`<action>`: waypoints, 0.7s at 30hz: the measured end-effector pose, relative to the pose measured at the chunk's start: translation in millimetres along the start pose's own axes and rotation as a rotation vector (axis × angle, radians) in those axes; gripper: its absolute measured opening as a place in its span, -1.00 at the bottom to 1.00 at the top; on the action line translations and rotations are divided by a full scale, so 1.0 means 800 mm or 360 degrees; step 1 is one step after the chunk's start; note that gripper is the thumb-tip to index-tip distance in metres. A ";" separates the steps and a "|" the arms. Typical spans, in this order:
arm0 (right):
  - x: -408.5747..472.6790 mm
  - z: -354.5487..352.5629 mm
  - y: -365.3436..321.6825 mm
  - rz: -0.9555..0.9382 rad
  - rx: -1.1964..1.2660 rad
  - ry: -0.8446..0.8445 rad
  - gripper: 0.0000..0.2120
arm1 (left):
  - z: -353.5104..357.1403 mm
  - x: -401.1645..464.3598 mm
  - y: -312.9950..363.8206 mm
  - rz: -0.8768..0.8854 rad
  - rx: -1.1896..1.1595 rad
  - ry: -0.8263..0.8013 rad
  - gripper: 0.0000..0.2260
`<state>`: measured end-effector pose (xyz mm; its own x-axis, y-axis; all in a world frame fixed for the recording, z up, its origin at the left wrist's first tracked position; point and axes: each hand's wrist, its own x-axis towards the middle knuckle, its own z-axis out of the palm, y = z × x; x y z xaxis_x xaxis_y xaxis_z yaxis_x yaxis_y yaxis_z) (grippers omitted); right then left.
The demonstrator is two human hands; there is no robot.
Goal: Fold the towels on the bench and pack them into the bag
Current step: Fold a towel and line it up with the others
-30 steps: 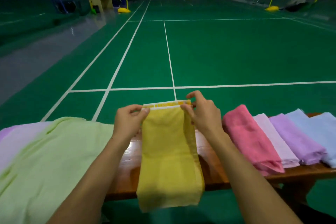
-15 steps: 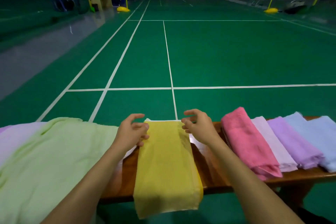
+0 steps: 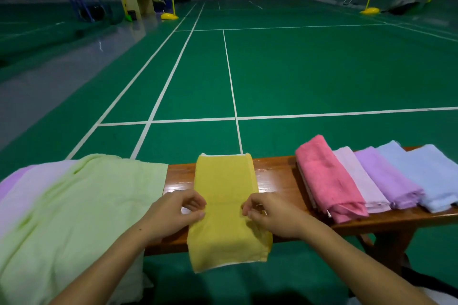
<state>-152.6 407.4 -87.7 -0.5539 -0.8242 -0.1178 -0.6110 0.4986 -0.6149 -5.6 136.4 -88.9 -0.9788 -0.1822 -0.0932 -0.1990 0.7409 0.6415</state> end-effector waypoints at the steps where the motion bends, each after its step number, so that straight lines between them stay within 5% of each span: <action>1: -0.001 -0.001 -0.003 -0.0017 -0.0044 -0.0023 -0.90 | -0.001 0.001 0.001 0.0025 0.0112 0.0009 -0.86; 5: 0.009 -0.006 -0.003 -0.0098 -0.0166 -0.0198 -0.90 | 0.003 0.013 0.007 0.0112 0.0404 0.0117 -0.85; 9: 0.023 -0.005 0.013 -0.0077 -0.0302 -0.0248 -0.74 | -0.002 0.026 0.003 0.0350 0.0561 -0.0037 -0.82; 16: 0.028 -0.007 0.022 -0.0063 -0.0288 -0.0129 -0.67 | -0.005 0.028 0.017 0.0467 0.0820 -0.0393 -0.39; 21: 0.010 -0.021 0.026 -0.0260 -0.0417 -0.0256 -0.62 | -0.008 0.025 0.013 0.0477 0.0815 -0.0329 -0.56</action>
<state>-179.0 416.0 -88.7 -0.3536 -0.9201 -0.1684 -0.8201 0.3916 -0.4173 -26.9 136.3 -79.0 -0.9744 0.1724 -0.1443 0.1381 0.9655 0.2209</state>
